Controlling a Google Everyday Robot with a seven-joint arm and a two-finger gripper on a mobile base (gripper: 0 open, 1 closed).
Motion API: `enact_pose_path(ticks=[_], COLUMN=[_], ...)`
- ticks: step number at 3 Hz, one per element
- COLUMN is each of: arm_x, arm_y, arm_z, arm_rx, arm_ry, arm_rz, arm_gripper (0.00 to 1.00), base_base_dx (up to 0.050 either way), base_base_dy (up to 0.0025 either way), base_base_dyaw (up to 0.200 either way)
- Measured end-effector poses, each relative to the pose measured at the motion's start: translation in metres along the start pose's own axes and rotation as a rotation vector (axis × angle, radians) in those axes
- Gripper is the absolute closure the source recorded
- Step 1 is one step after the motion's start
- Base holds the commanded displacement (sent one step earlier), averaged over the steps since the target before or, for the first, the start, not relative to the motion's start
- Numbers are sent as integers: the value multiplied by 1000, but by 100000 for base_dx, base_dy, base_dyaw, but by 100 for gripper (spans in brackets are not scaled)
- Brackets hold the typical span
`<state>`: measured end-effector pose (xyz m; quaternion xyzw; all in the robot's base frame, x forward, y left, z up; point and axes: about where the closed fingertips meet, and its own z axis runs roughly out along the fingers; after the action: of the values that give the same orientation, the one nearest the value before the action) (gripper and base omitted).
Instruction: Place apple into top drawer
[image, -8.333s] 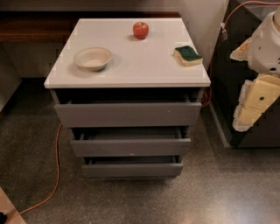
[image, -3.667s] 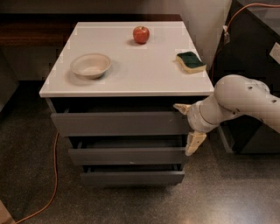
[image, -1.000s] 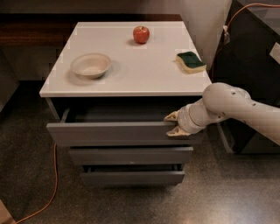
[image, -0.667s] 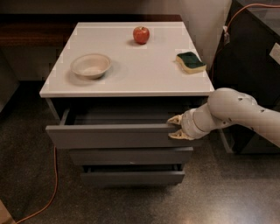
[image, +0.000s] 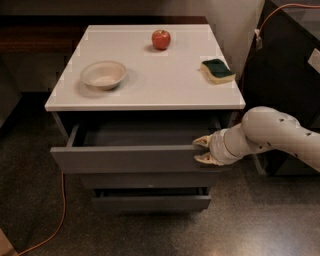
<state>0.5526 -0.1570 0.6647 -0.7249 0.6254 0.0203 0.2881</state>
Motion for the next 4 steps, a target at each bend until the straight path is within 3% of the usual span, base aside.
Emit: enact_pose_path(ticks=[1, 2, 3, 4], arm_x=[0, -3, -4, -12], arm_y=[0, 17, 17, 30], arm_z=[0, -6, -7, -19], arm_rx=[0, 8, 9, 23], arm_ry=[0, 3, 3, 9], arm_rz=[0, 26, 28, 47], arm_gripper=[100, 100, 89, 59], base_base_dx=[0, 0, 0, 0], base_base_dy=[0, 0, 0, 0], base_base_dyaw=[0, 0, 0, 0])
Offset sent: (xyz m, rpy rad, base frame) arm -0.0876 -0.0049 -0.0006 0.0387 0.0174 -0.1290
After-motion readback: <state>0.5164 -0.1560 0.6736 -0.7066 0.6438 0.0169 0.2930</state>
